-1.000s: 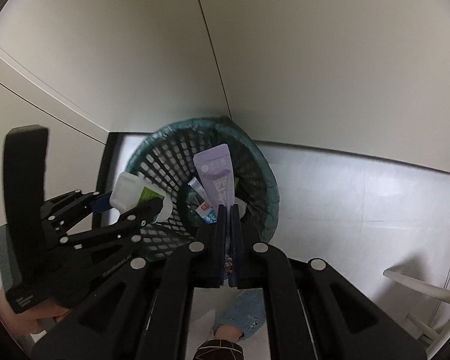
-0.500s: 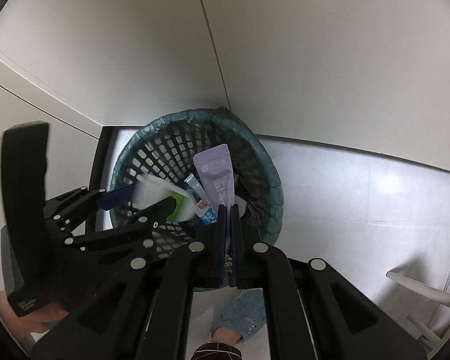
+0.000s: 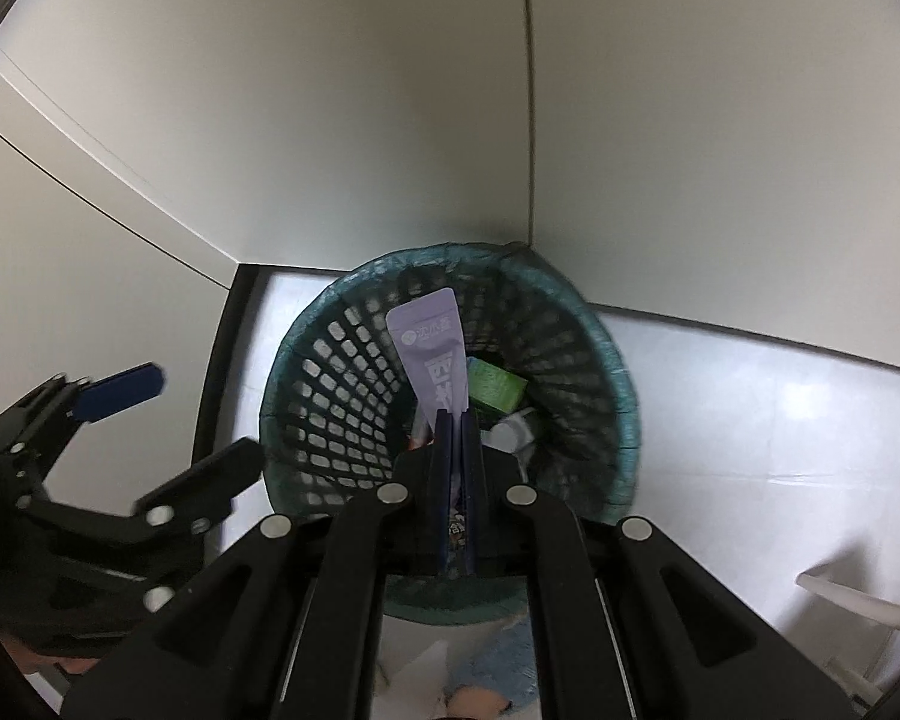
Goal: Collect trash
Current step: 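Open the left tool to drop the container while the right tool releases the sachet, then raise both open tools from the basket back up to the counter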
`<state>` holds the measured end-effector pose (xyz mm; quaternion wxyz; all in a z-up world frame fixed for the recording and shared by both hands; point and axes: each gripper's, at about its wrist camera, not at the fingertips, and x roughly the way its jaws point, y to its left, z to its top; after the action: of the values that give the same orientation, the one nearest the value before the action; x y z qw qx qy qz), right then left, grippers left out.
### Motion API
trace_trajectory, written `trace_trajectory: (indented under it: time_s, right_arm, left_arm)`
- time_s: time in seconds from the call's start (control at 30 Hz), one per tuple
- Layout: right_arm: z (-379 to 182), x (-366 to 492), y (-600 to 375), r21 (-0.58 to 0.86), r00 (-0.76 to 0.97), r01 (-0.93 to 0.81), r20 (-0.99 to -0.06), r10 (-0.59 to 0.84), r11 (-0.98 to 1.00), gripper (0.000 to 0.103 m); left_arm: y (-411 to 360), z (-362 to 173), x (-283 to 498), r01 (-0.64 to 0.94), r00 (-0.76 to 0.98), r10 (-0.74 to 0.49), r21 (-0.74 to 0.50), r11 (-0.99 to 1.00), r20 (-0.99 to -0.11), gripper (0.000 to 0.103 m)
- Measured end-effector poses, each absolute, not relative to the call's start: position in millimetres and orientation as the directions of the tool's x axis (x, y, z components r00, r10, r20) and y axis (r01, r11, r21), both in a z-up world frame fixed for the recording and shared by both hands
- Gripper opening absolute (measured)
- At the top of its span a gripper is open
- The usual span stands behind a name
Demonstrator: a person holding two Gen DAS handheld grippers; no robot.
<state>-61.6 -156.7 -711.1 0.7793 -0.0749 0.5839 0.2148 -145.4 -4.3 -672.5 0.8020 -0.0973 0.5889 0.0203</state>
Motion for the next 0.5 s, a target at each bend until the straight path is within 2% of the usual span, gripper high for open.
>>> trace_trajectory:
  time_s: [0.4,0.47,0.5]
  right_arm:
    - [-740.5,-58.9,-127.9,0.129,0.212,-0.442,-0.947,0.243,0.888,0.005]
    - [-740.9,-57.8,-127.8,0.131,0.204,-0.443,-0.949,0.241,0.887,0.010]
    - [-742.4,-56.8,-128.0,0.130,0.203,-0.440,-0.950,0.239,0.888,0.018]
  left_arm:
    - [23.4,-690.1,-159.8,-0.199,0.248,-0.073,-0.125,0.972,-0.966,0.097]
    - [25.5,-693.6,-160.2,-0.212,0.237,-0.085,-0.137,0.968,-0.968,0.097]
    - [27.5,-695.0,-160.3,-0.221,0.233,-0.091,-0.144,0.965,-0.968,0.097]
